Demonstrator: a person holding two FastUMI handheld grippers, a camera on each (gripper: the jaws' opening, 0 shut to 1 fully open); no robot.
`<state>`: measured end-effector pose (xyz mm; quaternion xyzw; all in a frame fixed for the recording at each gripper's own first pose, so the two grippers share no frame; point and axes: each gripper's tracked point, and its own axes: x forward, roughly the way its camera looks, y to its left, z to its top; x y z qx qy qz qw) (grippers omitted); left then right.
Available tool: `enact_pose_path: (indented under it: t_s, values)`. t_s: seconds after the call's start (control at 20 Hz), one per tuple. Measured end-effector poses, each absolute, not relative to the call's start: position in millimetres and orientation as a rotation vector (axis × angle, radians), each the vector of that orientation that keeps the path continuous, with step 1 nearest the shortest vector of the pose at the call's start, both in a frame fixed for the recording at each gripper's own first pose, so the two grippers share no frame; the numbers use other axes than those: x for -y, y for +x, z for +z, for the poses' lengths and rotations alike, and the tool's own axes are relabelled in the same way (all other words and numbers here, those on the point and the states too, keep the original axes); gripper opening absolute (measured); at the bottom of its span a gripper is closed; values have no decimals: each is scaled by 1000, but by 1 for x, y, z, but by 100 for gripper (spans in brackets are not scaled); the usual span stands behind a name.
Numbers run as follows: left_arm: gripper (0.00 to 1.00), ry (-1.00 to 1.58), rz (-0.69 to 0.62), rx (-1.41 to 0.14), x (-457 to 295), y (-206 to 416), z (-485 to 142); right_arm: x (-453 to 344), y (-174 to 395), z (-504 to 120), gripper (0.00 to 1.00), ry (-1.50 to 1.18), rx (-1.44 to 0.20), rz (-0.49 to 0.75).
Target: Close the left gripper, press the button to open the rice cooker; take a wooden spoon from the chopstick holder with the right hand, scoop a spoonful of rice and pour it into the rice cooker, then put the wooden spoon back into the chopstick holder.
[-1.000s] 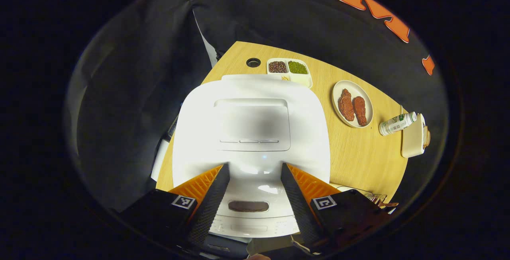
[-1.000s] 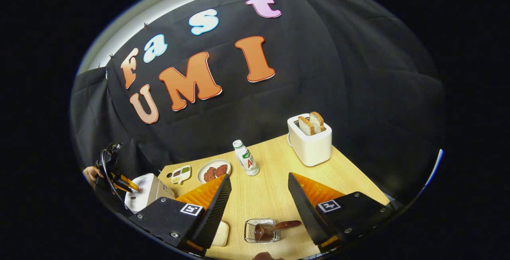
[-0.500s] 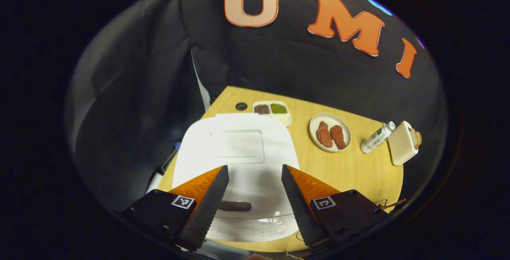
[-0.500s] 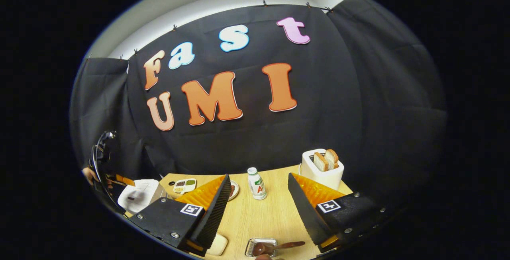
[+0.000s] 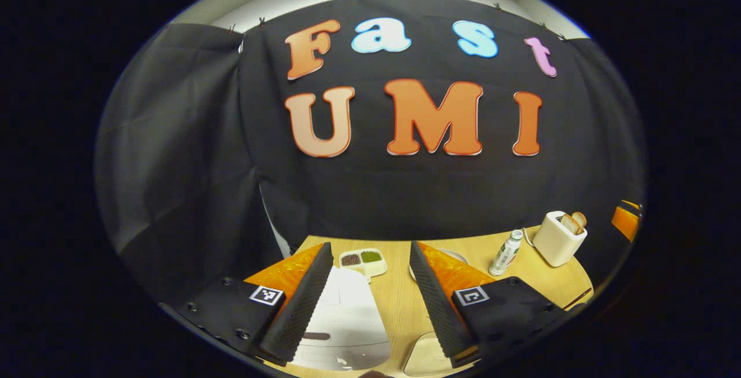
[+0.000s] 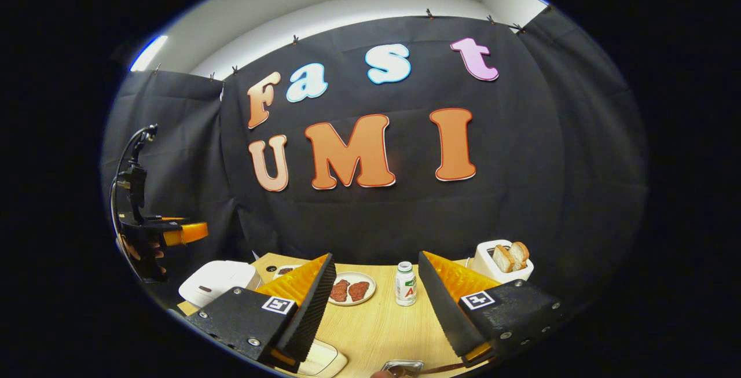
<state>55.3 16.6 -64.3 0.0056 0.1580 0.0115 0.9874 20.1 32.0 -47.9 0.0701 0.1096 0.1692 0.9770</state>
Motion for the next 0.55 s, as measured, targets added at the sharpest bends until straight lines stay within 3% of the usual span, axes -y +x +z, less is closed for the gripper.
enact_pose_path:
  t_s: [0.55]
  values:
    - [91,67,-33,-75,24,30,-25,-52,22,-50,89,118,-187,364]
